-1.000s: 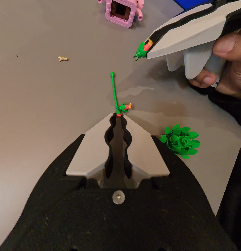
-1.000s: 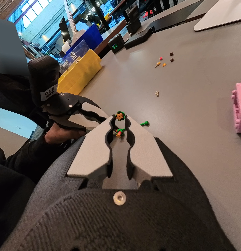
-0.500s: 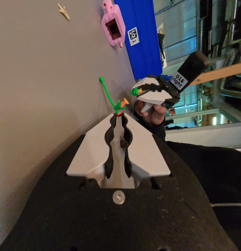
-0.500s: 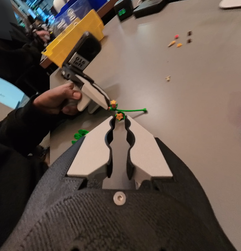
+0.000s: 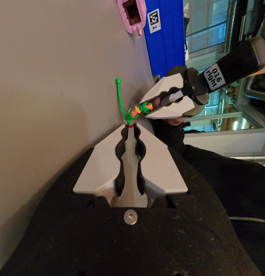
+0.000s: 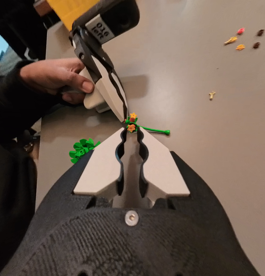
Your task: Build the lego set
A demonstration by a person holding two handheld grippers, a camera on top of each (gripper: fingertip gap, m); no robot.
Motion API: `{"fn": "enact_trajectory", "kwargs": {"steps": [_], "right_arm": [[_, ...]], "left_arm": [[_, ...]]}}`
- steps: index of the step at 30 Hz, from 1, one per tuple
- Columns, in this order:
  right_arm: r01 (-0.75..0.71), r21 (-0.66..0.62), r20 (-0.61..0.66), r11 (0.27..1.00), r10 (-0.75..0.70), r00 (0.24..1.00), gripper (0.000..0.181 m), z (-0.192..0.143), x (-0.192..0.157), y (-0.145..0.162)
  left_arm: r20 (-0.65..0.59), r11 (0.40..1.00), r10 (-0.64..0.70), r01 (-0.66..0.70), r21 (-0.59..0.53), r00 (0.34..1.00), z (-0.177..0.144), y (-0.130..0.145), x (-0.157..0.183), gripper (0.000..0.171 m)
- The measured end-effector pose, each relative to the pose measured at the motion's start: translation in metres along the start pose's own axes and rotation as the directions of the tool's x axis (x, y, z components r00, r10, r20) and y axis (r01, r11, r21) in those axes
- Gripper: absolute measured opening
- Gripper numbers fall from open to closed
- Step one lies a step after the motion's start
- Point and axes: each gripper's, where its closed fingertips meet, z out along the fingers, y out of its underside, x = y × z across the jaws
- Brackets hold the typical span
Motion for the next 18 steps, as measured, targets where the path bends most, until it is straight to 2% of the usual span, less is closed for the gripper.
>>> {"fn": "enact_trajectory", "kwargs": {"steps": [2,7,11,18], "right_arm": [[0.028,-0.048,0.024,0.998,-0.026,0.999,0.012,0.006,-0.002,0.000],[0.028,-0.047,0.042,0.999,-0.026,0.999,0.012,0.014,-0.001,-0.008],[0.019,-0.055,0.055,0.998,-0.016,0.998,0.012,0.020,0.000,-0.011],[0.028,-0.113,0.062,0.993,-0.021,0.998,0.012,0.037,0.002,-0.007]], "left_arm": [[-0.011,1.000,-0.008,0.008,0.007,1.000,-0.001,-0.001,0.000,0.008],[-0.019,1.000,-0.018,0.018,-0.017,1.000,-0.002,0.002,0.000,0.008],[0.098,0.999,0.014,-0.009,-0.049,0.995,-0.009,0.004,-0.013,0.008],[0.128,1.000,0.027,-0.028,0.008,0.991,-0.029,-0.004,-0.023,0.007]]}}
